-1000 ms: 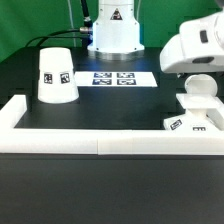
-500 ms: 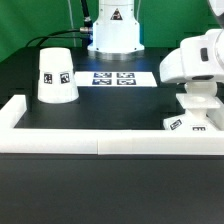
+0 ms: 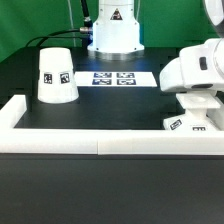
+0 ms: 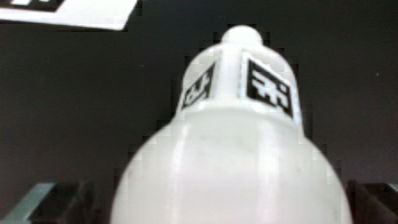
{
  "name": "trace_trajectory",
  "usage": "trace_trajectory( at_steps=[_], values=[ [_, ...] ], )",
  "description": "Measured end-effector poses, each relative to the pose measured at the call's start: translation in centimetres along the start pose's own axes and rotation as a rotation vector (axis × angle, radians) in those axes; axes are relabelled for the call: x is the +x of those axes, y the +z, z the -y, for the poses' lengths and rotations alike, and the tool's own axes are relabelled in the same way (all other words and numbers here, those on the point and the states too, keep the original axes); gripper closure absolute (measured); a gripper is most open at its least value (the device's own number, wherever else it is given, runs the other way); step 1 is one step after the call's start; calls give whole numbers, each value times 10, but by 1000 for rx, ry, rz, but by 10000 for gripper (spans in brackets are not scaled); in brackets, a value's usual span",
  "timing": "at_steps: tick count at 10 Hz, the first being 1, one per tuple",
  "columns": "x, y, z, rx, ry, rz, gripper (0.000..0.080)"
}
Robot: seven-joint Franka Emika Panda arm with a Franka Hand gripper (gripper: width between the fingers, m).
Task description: Assemble lamp
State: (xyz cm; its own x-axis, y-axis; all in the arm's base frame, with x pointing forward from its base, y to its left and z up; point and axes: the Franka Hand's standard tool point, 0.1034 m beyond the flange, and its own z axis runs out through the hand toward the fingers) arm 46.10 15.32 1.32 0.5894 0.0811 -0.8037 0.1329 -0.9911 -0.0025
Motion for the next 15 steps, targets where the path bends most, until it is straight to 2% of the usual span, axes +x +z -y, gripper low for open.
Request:
trace_trajectory(
  at_steps=[4,5,11,15],
  values=[
    [1,2,0,1,1,3,131],
    [1,2,0,1,1,3,223],
    [-1,0,-2,3,-9,6,223],
    [-42,-44,-25,30,-22,11,222]
  ],
)
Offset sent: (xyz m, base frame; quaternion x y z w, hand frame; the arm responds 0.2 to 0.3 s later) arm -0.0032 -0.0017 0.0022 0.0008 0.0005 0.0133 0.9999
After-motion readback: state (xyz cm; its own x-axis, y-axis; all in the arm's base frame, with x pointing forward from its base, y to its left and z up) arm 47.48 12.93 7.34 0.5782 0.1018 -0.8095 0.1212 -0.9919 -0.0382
